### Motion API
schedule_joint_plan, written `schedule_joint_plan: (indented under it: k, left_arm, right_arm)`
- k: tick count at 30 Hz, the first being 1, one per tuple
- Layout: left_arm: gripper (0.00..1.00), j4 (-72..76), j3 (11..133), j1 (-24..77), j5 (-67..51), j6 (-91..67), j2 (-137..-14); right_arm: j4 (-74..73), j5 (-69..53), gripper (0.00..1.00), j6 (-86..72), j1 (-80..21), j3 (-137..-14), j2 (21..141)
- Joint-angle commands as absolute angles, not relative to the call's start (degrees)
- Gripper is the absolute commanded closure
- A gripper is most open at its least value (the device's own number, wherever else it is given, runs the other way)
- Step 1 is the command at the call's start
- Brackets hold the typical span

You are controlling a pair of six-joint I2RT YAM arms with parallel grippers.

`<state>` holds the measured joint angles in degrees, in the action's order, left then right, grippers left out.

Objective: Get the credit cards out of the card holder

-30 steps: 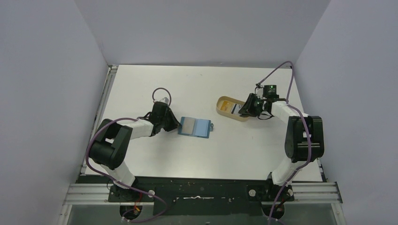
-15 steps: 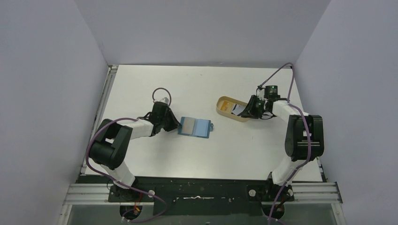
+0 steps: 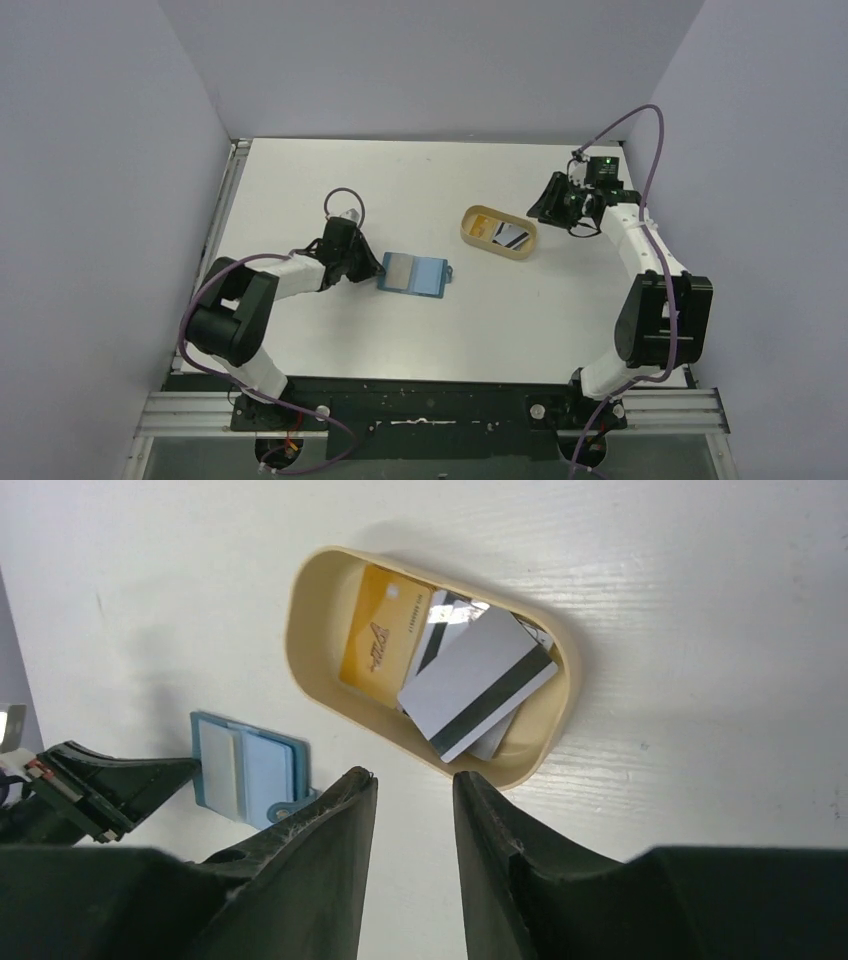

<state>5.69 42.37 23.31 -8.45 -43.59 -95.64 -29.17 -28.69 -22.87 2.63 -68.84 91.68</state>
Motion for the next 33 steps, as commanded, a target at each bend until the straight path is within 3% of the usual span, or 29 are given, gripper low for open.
schedule_joint_plan:
  k: [1, 9, 33]
  left_arm:
    - [1.00, -0.83, 44.34, 23.74, -7.75, -41.02, -92.51]
    - [1.00, -6.64, 47.48, 23.99, -7.61, -39.92, -88.82]
    - [1.00, -9.12, 48.82, 24.17, -7.73, -39.11, -89.69]
  right_arm:
    - [-31.80, -27.07, 0.64, -21.92, 1.18, -73.32, 87.80]
    - [-32.90, -21.47, 0.61, -20.66, -8.26, -76.09, 87.98]
    - [-28.72, -24.02, 0.65, -21.83, -7.12, -77.28, 108.51]
